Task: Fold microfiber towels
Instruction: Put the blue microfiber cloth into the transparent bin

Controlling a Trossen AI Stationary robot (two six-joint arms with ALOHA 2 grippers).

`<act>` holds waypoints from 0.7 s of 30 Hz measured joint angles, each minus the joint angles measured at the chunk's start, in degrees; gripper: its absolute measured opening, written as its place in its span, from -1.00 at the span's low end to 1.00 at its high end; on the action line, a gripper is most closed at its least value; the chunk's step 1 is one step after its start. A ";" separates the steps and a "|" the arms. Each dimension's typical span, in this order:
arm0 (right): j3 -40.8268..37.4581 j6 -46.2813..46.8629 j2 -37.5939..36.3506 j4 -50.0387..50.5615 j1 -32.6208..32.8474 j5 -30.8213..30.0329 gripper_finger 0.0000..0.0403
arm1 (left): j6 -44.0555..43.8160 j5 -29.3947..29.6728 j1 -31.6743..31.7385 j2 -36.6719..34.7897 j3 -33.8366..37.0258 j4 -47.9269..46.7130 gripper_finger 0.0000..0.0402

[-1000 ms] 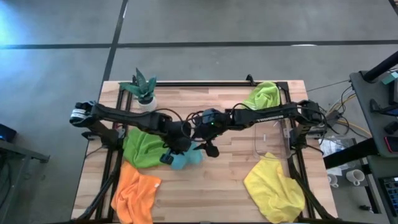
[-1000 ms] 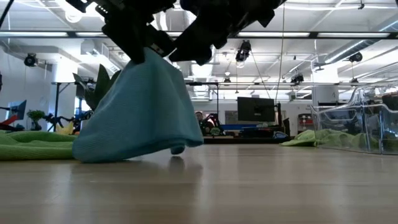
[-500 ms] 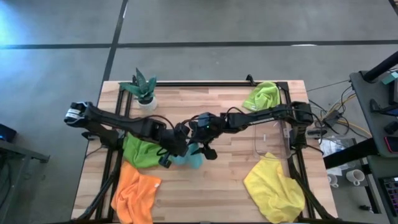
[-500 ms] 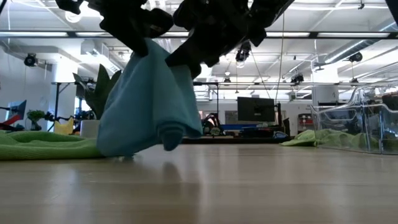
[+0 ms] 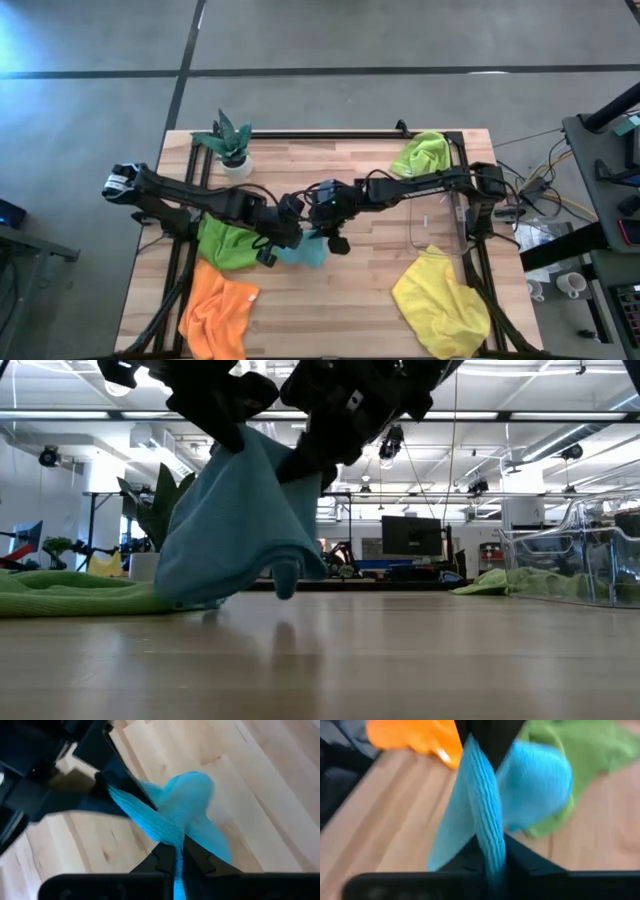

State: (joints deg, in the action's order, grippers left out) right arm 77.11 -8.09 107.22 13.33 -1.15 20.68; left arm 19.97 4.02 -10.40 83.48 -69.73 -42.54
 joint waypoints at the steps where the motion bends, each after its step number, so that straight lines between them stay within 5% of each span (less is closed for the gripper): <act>1: 1.12 -0.25 0.01 2.97 0.01 -1.34 -0.89 | -0.10 0.10 0.22 0.00 0.00 0.05 -1.00; 12: 14.29 2.13 -0.65 30.49 0.50 -12.39 -0.95 | -5.16 0.01 5.95 0.02 3.67 8.07 -0.97; 21: 19.36 4.45 -0.63 36.58 0.98 -16.76 -0.95 | -13.37 -0.21 5.96 -0.06 5.78 8.11 -0.40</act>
State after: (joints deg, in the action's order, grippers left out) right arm 96.47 -3.64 106.59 49.90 -0.17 3.92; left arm 6.60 3.81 -4.44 83.42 -63.96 -34.43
